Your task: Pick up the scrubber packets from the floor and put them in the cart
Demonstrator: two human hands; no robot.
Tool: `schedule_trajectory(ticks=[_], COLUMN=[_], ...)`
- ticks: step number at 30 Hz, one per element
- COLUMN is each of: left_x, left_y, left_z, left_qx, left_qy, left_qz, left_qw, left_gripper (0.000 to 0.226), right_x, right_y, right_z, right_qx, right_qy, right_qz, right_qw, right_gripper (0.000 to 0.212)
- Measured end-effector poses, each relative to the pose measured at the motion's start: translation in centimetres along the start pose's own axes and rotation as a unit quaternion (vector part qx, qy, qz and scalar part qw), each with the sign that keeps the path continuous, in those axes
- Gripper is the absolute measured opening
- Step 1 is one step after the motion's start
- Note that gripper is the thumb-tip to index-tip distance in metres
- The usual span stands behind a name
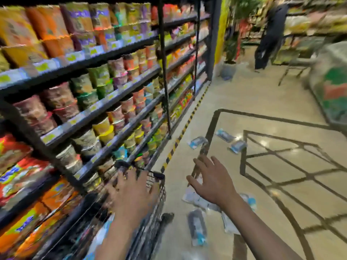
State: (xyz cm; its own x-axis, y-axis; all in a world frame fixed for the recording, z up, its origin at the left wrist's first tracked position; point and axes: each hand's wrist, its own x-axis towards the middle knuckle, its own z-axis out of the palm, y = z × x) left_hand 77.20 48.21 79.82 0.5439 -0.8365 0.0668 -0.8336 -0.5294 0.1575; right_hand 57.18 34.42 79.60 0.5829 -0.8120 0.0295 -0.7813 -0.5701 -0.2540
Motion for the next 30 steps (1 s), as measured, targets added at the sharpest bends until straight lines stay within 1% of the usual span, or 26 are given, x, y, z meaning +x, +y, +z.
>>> schedule_trajectory(ticks=[1,3,7,9,12,15,17,20,23,25,28,30], left_x=[0.1,0.3,0.5,0.2,-0.5,-0.9,-1.4,-0.4,2.6,5.4,10.6,14.9], left_y=[2.8,7.5,20.0,26.2,34.3,40.0,42.2,44.6,46.8,48.6,52.2,55.1], left_z=[0.5,0.7,2.4,3.8,6.2,8.4,9.8,11.4,12.6,13.9,15.9,17.3], left_qx=[0.003,0.008,0.017,0.02,0.007,0.005,0.013,0.012,0.005,0.0,-0.017,-0.038], left_qy=[-0.002,-0.012,-0.018,-0.017,-0.043,-0.072,-0.102,-0.105,-0.103,-0.084,-0.075,-0.075], left_qz=[0.031,0.066,0.188,0.223,0.259,0.272,0.269,0.248,0.222,0.203,0.179,0.162], left_qw=[1.0,0.998,0.982,0.974,0.965,0.96,0.958,0.963,0.969,0.975,0.981,0.983], left_gripper=[0.07,0.071,0.067,0.068,0.076,0.077,0.08,0.074,0.069,0.065,0.058,0.057], right_x=[-1.3,-3.4,-9.2,-12.1,-15.3,-17.1,-17.8,-16.7,-13.5,-10.2,-4.0,0.5], right_y=[2.2,5.7,16.9,22.4,29.8,35.6,38.9,43.5,48.0,50.9,55.8,59.5], right_z=[-0.5,-1.4,-3.7,-5.1,-6.8,-7.9,-7.7,-7.3,-6.8,-6.6,-7.5,-8.8], right_qx=[0.007,0.015,-0.005,-0.016,-0.004,-0.003,-0.007,-0.006,0.014,0.007,-0.003,-0.024], right_qy=[0.009,0.029,0.036,0.05,0.051,0.056,0.059,0.046,0.039,0.042,0.041,0.036], right_qz=[0.019,0.048,0.139,0.168,0.207,0.248,0.263,0.281,0.285,0.27,0.236,0.22], right_qw=[1.0,0.998,0.99,0.984,0.977,0.967,0.963,0.959,0.958,0.962,0.971,0.975], right_gripper=[0.085,0.087,0.081,0.079,0.079,0.082,0.081,0.076,0.076,0.074,0.065,0.058])
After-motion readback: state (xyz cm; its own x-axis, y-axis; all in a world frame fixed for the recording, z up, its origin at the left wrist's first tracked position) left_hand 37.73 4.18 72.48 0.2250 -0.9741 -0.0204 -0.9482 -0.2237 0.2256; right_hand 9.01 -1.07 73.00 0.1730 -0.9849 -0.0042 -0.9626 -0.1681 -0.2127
